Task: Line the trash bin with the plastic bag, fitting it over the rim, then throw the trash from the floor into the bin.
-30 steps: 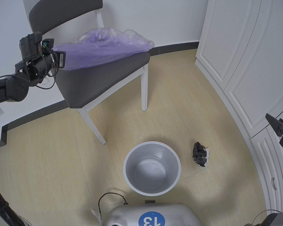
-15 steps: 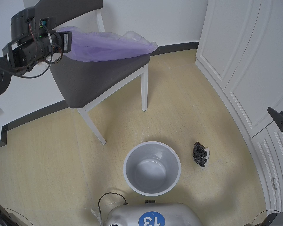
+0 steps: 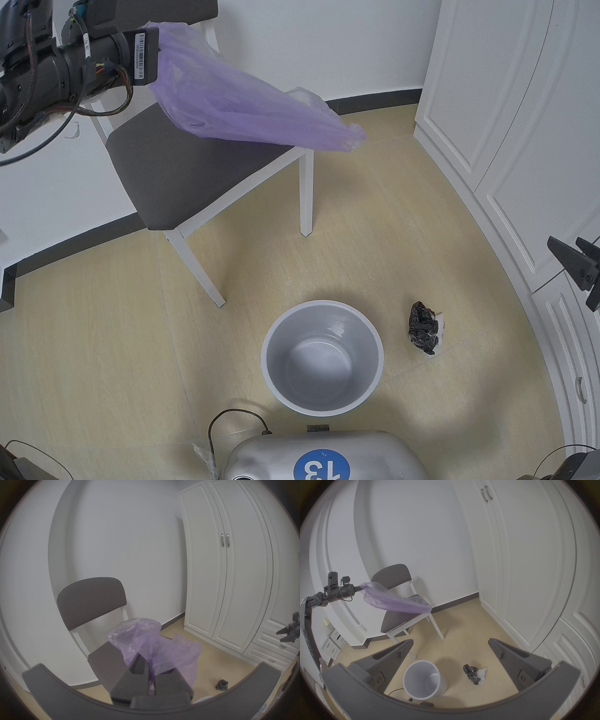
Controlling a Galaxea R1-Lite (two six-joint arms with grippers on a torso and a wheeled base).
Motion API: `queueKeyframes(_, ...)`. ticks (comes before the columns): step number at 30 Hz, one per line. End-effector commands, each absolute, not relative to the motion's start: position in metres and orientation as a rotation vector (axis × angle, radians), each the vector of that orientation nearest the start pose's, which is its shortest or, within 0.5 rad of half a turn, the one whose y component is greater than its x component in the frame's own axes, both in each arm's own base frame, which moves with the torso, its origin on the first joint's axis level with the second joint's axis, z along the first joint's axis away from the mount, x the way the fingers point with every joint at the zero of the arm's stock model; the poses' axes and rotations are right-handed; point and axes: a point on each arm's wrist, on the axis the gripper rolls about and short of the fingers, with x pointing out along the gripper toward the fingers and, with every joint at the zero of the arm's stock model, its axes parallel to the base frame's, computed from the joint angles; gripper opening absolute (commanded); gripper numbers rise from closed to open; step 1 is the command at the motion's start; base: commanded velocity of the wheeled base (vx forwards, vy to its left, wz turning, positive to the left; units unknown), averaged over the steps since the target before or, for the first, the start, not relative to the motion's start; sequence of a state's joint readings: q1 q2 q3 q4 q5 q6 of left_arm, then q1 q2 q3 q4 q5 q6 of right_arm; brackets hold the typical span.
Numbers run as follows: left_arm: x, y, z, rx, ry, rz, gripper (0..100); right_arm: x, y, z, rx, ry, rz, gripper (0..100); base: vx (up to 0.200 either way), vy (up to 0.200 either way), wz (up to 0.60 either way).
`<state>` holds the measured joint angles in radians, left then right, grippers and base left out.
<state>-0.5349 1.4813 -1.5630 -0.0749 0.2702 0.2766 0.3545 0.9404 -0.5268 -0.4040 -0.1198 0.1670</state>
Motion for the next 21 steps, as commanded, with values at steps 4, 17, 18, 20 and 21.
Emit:
queueKeyframes(4,0.196,-0.120,0.418,0.262,-0.231,-0.247,0,0.124,0.047,0.227,0.163,0.057,0.282,100,0.000,0.000,0.00)
queueKeyframes(17,0.169,-0.148,0.431,0.265,-0.264,-0.371,0,0.150,0.069,0.222,0.237,0.053,0.353,100,0.000,0.000,0.00)
queueKeyframes(18,0.169,-0.148,0.431,0.265,-0.264,-0.371,0,0.150,0.069,0.222,0.237,0.053,0.353,100,0.000,0.000,0.00)
queueKeyframes(20,0.165,-0.153,0.432,0.260,-0.270,-0.395,0,0.152,0.070,0.224,0.245,0.037,0.360,100,0.000,0.000,0.00)
queueKeyframes(21,0.164,-0.154,0.432,0.259,-0.271,-0.403,0,0.152,0.072,0.224,0.246,0.039,0.365,100,0.000,0.000,0.00)
